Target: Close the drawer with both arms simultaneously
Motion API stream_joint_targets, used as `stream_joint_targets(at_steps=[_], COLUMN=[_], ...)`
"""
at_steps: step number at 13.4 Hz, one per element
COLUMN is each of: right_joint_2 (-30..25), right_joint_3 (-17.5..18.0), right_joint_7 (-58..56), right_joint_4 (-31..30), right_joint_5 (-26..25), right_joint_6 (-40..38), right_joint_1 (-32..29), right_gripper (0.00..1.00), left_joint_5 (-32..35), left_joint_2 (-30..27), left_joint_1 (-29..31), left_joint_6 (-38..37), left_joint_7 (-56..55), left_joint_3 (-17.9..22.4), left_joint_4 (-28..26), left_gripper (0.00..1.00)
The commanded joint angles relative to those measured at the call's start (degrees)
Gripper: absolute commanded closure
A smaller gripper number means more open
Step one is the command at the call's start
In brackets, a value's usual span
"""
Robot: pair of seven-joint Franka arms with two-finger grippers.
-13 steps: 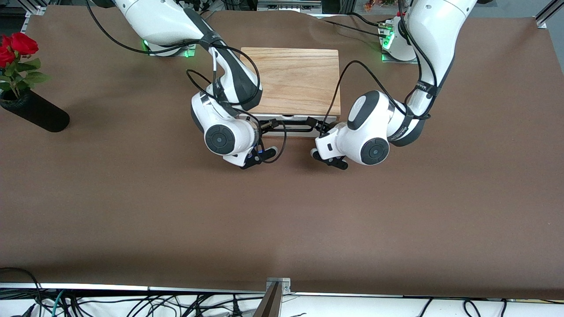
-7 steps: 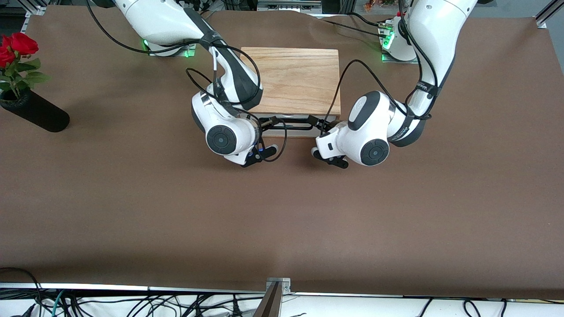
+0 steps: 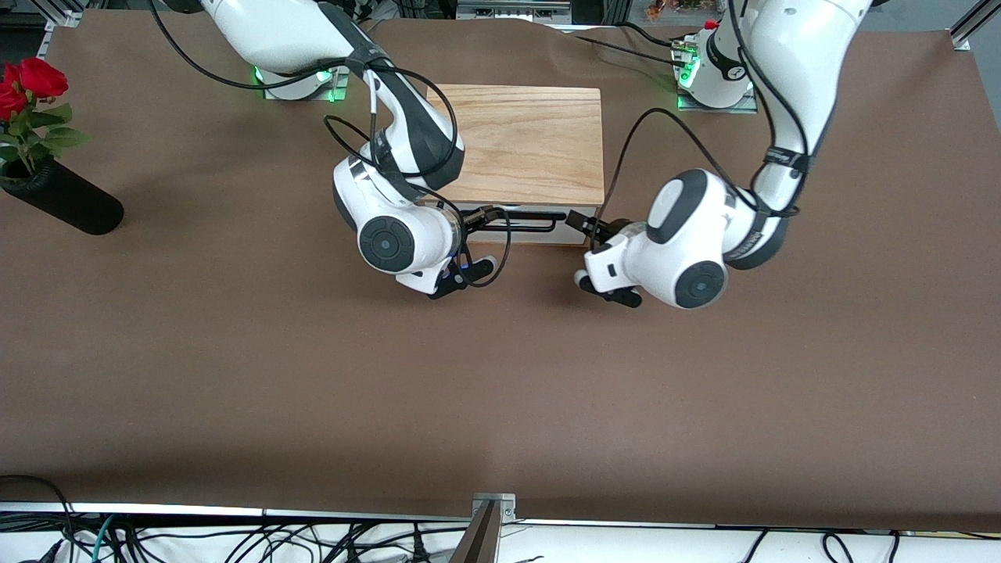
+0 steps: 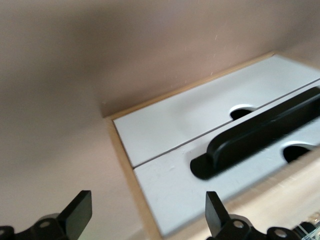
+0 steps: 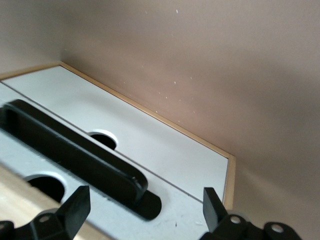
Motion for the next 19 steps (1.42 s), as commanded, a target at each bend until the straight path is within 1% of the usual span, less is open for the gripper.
stream_joint_targets(at_steps=[1,2,3,6,8,9,10,11,12,13,14,15,16,17,18,19], right_joint_2=[-0.6,-1.9,-2.8,-4.8,-6.9,-7.1,-7.4,-7.5,-7.5,-7.5,-7.5,-7.6,-8.7,-9.5,-9.7,-11.0], right_joint_3=[0.0,0.0,0.0,-0.6,-2.1,-2.7,-3.4,-3.6,-4.0,-4.0,-4.0,-4.0,-4.0,-3.9,-3.5,-3.1], right_joint_7=[-0.3,-0.6,-0.6,-1.0,-3.8,-4.2,-4.1,-4.0,-4.0,-4.0,-4.1,-4.1,-4.0,-4.0,-4.0,-4.0], right_joint_4=[3.9,4.8,5.0,5.1,5.3,5.4,6.5,8.4,10.1,10.8,11.0,11.0,11.0,11.0,11.0,10.8], right_joint_5=[1.1,1.1,1.0,0.4,-1.5,-2.2,-2.2,-2.4,-2.3,-2.3,-2.4,-2.9,-5.0,-9.2,-14.8,-18.7], right_joint_6=[-2.5,-2.5,-2.5,-2.4,-2.9,-4.2,-5.6,-7.5,-9.1,-9.9,-10.3,-10.5,-11.3,-11.7,-11.7,-11.7], right_joint_1=[-2.7,-4.3,-6.0,-10.7,-14.3,-15.8,-18.3,-20.3,-22.7,-24.6,-26.8,-28.6,-29.4,-29.6,-29.4,-29.2], right_gripper=[0.00,0.00,0.00,0.00,0.00,0.00,0.00,0.00,0.00,0.00,0.00,0.00,0.00,0.00,0.00,0.00], left_joint_5=[0.4,1.1,3.3,13.8,17.6,19.9,23.7,26.3,27.3,27.4,26.9,26.9,26.7,26.3,24.2,22.4], left_joint_2=[-2.0,-2.1,-2.2,-4.2,-4.2,-4.2,-4.5,-5.7,-7.7,-10.2,-13.7,-17.7,-22.1,-25.7,-29.4,-32.5], left_joint_1=[5.7,8.0,9.3,10.7,14.1,15.1,15.7,15.9,15.5,14.8,14.0,13.8,13.8,13.8,13.4,13.4], left_joint_6=[-4.7,-4.9,-4.9,-4.9,-4.9,-4.4,-4.1,-2.9,-1.6,-1.3,-0.8,0.7,1.7,2.8,5.1,6.8], left_joint_7=[0.9,1.0,1.1,2.7,6.6,7.6,7.9,7.8,7.7,7.0,5.9,5.7,5.7,6.0,5.6,5.4], left_joint_3=[0.2,0.1,0.1,0.1,0.1,0.3,0.3,0.4,0.6,2.5,4.1,4.5,5.1,5.9,6.3,6.4], left_joint_4=[6.4,8.3,9.9,12.2,12.5,12.6,13.1,12.9,12.5,11.3,7.4,3.5,-1.2,-5.2,-10.3,-14.3], left_gripper=[0.00,0.00,0.00,0.00,0.00,0.00,0.00,0.00,0.00,0.00,0.00,0.00,0.00,0.00,0.00,0.00])
